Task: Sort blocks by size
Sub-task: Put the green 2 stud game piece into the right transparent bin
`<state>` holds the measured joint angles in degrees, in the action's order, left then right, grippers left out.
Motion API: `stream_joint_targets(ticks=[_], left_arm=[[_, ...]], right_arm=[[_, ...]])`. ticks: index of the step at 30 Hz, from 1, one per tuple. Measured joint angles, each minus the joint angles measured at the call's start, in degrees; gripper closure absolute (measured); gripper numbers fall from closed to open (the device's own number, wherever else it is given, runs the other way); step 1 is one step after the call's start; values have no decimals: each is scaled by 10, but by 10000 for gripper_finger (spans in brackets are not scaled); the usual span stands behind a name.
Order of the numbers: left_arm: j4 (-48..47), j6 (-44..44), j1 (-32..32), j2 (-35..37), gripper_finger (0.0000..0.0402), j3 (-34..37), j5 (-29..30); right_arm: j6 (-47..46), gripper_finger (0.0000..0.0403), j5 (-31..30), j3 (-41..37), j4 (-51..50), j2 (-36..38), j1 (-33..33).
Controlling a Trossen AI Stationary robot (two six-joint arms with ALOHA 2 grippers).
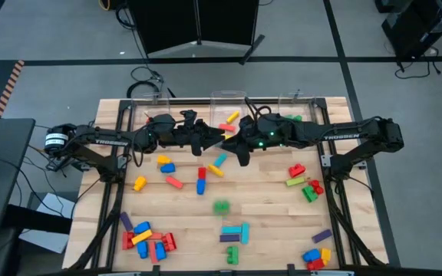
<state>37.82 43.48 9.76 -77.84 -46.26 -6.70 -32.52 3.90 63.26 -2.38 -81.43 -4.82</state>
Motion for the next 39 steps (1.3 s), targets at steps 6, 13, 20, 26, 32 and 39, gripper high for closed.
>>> stream_joint_targets(ticks=[6, 13, 20, 26, 32, 39], left_arm=[[-4, -24, 3, 0, 161, 0, 0], [-84, -29, 4, 0, 222, 0, 0], [-154, -62, 4, 0, 369, 0, -8], [-225, -73, 2, 15, 394, 0, 3], [-367, -67, -13, 69, 398, 0, 53], [-524, -3, -78, 167, 400, -1, 194]], right_arm=[[2, 388, 0, 0, -71, 0, 0], [-23, 369, -5, -1, -174, 0, 10], [-24, 395, -41, -1, -251, 0, 45], [-39, 374, -56, -1, -279, 0, 73], [-40, 390, -73, -1, -315, 0, 95], [-39, 384, -75, -1, -345, 0, 111]])
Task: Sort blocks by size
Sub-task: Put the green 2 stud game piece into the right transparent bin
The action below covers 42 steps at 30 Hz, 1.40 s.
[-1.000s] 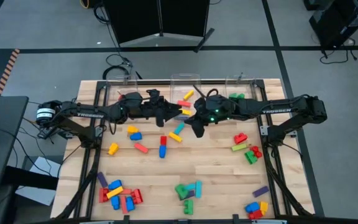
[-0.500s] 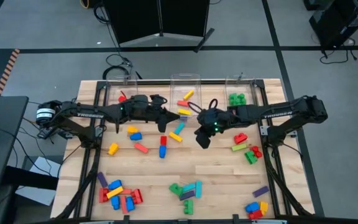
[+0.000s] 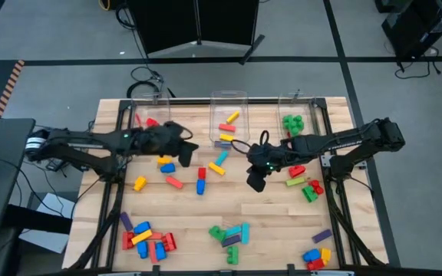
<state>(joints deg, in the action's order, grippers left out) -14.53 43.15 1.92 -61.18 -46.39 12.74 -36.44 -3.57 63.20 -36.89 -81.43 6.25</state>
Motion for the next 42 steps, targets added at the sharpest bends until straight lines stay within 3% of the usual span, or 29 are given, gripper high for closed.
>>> stream_joint_targets(ticks=[6, 13, 21, 27, 35, 42], left_arm=[[-156, 76, -115, 22, 400, -55, 134], [-277, 115, -234, -53, 401, -170, 222], [-359, 114, -314, -143, 401, -268, 215], [-366, 143, -354, -169, 401, -290, 211], [-433, 143, -408, -164, 398, -290, 196], [-485, 138, -448, -164, 396, -278, 167]], right_arm=[[9, 370, -5, 0, -5, 0, 2], [21, 389, -9, 0, -5, 0, 2], [22, 381, -9, 0, -5, 0, 12], [13, 387, -10, 0, -5, 0, 41], [-69, 396, -86, 7, 0, 0, 107], [-130, 400, -150, 65, -2, -15, 159]])
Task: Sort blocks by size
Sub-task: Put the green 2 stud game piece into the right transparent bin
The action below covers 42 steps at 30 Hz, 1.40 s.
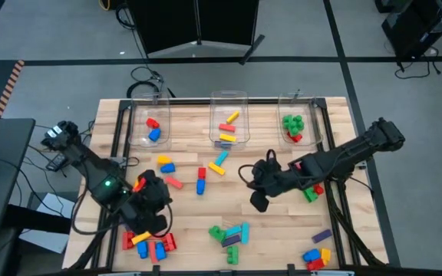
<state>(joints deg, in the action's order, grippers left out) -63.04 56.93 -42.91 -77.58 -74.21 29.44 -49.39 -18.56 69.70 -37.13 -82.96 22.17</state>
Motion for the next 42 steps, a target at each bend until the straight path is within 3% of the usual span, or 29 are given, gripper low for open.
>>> stream_joint_targets(ticks=[7, 14, 18, 22, 28, 42], left_arm=[[-8, 5, -52, 12, 395, 35, -2], [11, 21, -106, 46, 395, 80, 1], [46, 22, -123, 61, 395, 114, 5], [75, 23, -130, 62, 395, 139, 5], [131, 38, -130, 62, 395, 174, -9], [189, 50, -130, 61, 396, 195, -23]], right_arm=[[-12, 400, -11, 178, -85, -151, 27], [-30, 391, 65, 381, -212, -316, 26], [-28, 392, 81, 463, -258, -384, 24], [-12, 380, 101, 502, -237, -424, 21], [-47, 311, 177, 503, -225, -447, 15], [17, 100, 154, 504, -159, -521, 41]])
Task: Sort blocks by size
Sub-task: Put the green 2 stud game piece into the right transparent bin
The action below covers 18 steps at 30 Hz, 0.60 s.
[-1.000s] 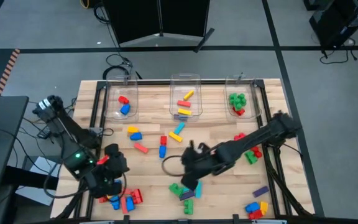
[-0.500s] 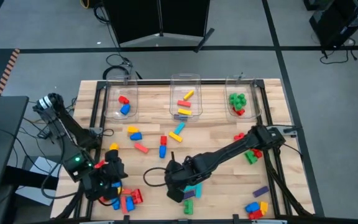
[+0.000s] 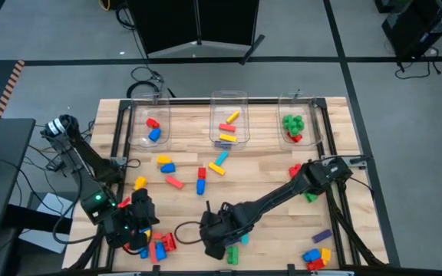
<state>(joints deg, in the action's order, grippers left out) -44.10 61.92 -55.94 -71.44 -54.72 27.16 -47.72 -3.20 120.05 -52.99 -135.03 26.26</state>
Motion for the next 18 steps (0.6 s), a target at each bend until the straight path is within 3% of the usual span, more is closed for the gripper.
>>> stream_joint_targets(ticks=[5, 9, 12, 18], left_arm=[[19, -1, 0, 0, 396, 0, 0], [43, -1, 0, 0, 396, 0, 0], [59, -1, 0, 0, 396, 0, 0], [76, -1, 0, 0, 395, 0, 3]], right_arm=[[-12, 64, 0, 0, -4, -40, 8], [-38, 64, 12, 2, -13, -65, 9], [-42, 98, 16, 3, -16, -69, 8], [-27, 225, -48, -2, -23, -54, 8]])
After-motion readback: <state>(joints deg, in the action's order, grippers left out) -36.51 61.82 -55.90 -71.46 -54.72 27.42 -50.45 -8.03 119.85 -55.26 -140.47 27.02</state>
